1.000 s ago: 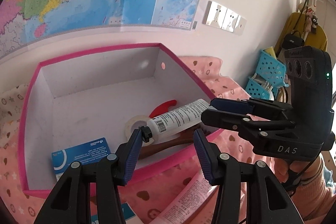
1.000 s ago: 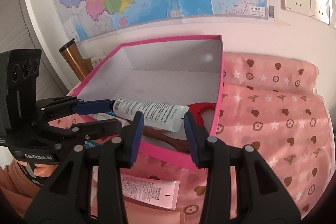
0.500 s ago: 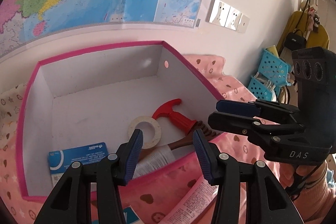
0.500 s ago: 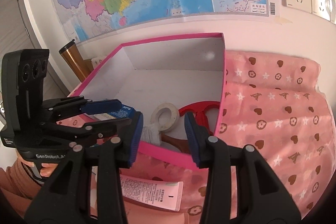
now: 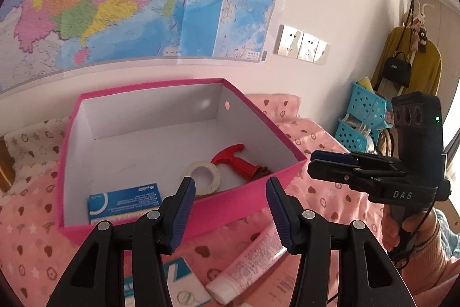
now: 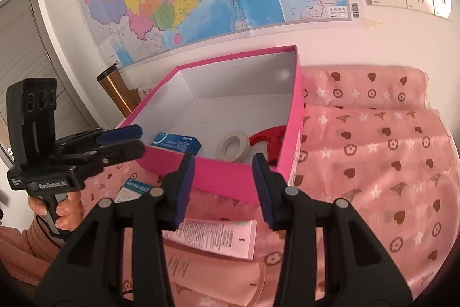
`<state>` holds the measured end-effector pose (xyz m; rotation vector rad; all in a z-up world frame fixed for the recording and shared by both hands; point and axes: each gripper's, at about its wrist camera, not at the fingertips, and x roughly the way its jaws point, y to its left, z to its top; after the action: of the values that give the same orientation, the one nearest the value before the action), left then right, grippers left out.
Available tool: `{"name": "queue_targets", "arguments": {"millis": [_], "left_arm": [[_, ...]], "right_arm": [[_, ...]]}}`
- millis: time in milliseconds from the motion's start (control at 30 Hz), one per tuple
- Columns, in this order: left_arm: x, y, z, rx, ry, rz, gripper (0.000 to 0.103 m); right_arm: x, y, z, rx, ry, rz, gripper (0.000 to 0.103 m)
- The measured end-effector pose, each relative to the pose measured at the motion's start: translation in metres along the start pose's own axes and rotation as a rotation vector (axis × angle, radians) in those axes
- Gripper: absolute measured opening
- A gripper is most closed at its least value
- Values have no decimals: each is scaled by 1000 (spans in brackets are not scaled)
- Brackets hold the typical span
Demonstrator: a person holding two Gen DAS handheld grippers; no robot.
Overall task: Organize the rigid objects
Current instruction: 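Grasp the pink-and-white tube with the left gripper while the right gripper grasps its body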
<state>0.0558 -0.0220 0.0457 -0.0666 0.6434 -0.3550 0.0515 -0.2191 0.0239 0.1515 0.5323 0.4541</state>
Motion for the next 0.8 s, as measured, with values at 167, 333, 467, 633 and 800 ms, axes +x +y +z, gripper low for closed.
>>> {"name": "queue_targets", "arguments": {"millis": [167,333,467,633,800], "left_arm": [[-10,3,-13,-17,-1,17,54],[-13,5,-33,-31,33,24,54],[-8,5,-53,-53,75,23,54],[7,6,-78,-94,152,3,54],[13,4,-90,-112,182,-15,54]], "right_arm": [[0,0,-14,12,22,14,44],[8,-6,-31,49,64,24,44],[16,-11,-43,69,102,25,44],[24,-16,-57,97,141,23,44],[34,-21,-69,115,183,19,47]]}}
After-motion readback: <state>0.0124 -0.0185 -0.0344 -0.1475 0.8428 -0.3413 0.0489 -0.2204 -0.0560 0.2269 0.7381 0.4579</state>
